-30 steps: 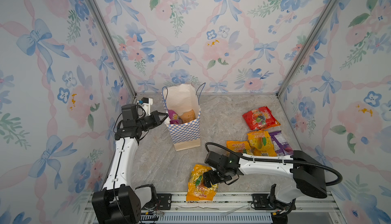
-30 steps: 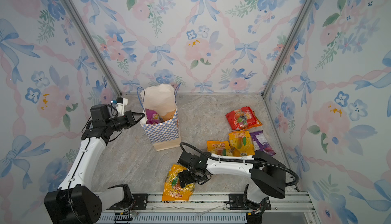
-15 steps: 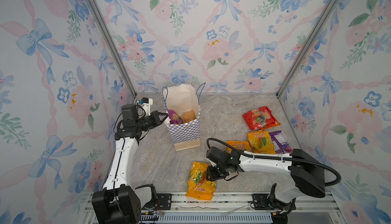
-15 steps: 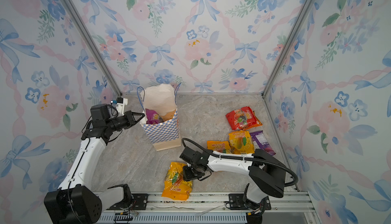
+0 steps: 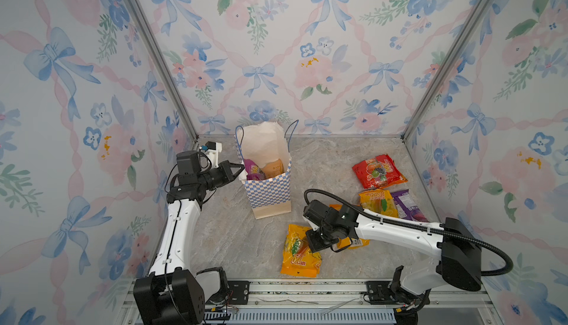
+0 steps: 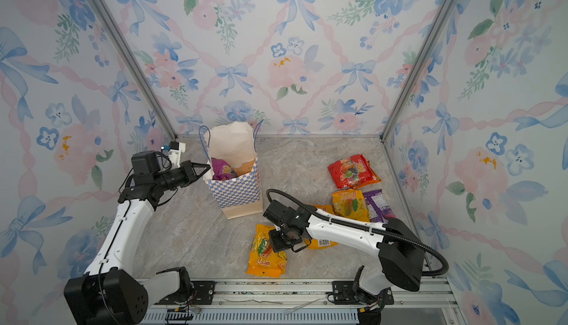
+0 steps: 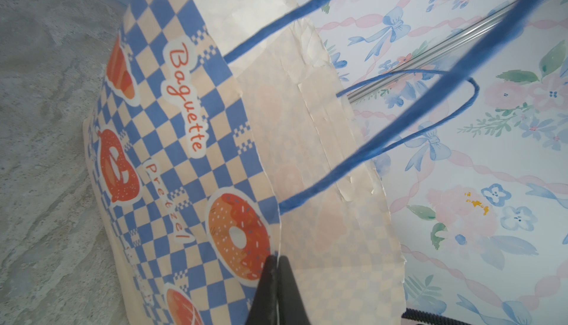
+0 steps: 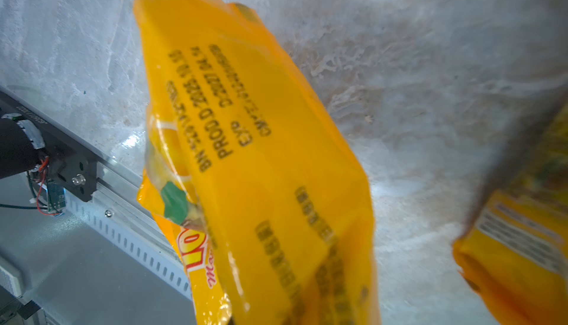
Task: Place the snacks into the paper bag
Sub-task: Pick up the snack from the bottom-center of the table, then place the snack in the paper bag.
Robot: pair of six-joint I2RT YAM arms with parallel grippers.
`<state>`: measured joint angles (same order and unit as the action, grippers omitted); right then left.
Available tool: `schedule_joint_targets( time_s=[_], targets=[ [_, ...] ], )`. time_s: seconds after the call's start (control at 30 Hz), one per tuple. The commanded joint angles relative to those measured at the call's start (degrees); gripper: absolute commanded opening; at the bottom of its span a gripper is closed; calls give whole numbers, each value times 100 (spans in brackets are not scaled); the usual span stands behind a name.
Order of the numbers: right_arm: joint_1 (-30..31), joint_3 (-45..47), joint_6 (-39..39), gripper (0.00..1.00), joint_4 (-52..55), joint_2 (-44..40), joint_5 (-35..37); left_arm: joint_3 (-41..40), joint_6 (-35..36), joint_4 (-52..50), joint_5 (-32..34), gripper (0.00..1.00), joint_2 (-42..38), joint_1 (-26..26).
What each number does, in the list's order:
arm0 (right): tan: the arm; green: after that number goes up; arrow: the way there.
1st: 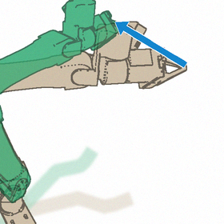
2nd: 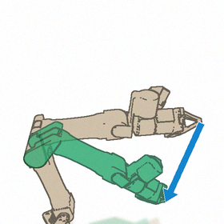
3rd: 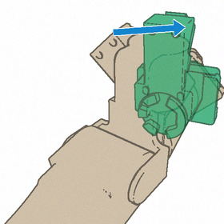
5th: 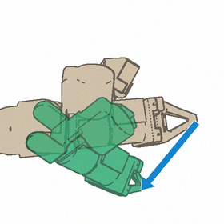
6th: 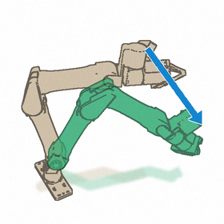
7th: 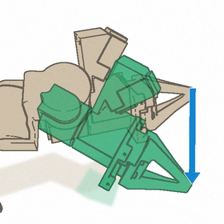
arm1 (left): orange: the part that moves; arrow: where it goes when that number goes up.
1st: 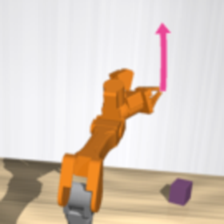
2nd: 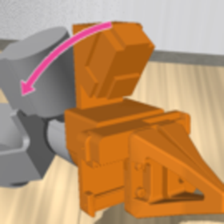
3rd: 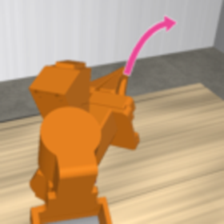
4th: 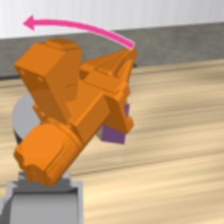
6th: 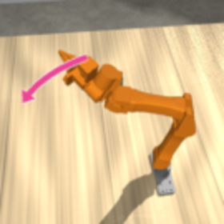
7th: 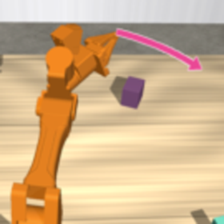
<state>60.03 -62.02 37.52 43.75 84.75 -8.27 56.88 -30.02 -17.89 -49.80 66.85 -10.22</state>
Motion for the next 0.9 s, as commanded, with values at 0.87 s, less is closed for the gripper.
schedule_joint_targets(
  time_s=[0.87],
  targets=[
    [-474,-8946,-2800,0,2918,1814,1572,86,62,22,-70,0,-13,-7]
  ],
)
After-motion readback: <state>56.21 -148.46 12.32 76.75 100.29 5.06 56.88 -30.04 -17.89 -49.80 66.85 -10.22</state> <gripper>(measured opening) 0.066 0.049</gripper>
